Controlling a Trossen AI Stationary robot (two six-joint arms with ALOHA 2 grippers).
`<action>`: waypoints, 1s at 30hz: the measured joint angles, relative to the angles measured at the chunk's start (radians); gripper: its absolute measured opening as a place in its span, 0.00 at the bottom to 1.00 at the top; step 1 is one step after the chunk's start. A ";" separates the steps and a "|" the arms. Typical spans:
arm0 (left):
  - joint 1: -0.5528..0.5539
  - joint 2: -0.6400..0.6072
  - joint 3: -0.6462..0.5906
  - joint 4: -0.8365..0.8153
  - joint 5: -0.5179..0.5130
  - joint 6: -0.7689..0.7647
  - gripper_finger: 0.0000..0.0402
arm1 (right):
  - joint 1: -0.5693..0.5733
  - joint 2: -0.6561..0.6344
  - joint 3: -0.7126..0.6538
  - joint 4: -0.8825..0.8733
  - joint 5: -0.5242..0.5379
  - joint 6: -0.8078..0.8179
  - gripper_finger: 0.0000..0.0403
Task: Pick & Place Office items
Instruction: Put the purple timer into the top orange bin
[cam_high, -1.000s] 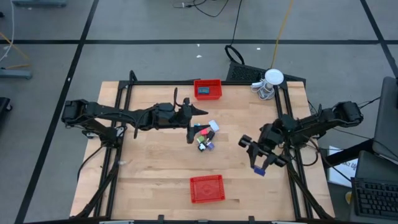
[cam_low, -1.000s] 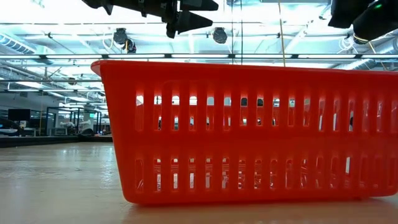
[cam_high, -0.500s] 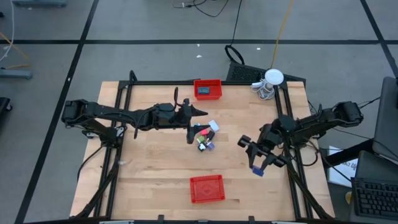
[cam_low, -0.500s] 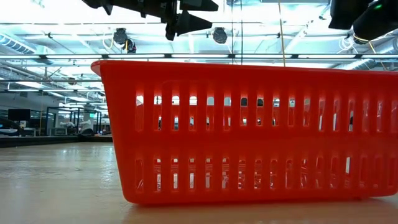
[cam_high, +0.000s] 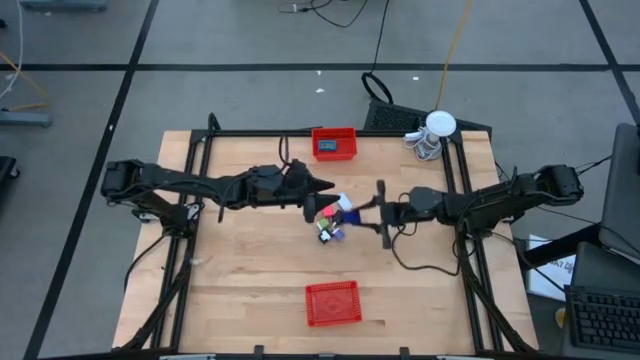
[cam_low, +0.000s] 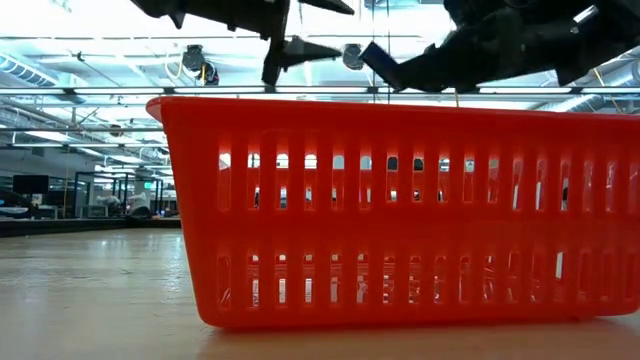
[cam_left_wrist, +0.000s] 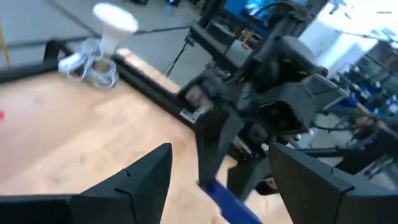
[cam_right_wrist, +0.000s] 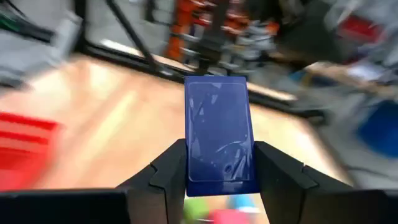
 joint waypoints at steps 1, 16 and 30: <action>0.000 0.010 0.000 0.006 0.000 -0.023 0.67 | 0.007 0.000 0.000 0.000 0.042 -0.044 0.36; -0.004 0.193 0.001 0.168 0.003 -0.130 0.67 | 0.105 0.014 0.000 0.061 0.410 -0.319 0.36; -0.001 0.198 0.001 0.207 0.002 -0.167 0.55 | 0.104 0.013 0.000 0.046 0.466 -0.318 0.36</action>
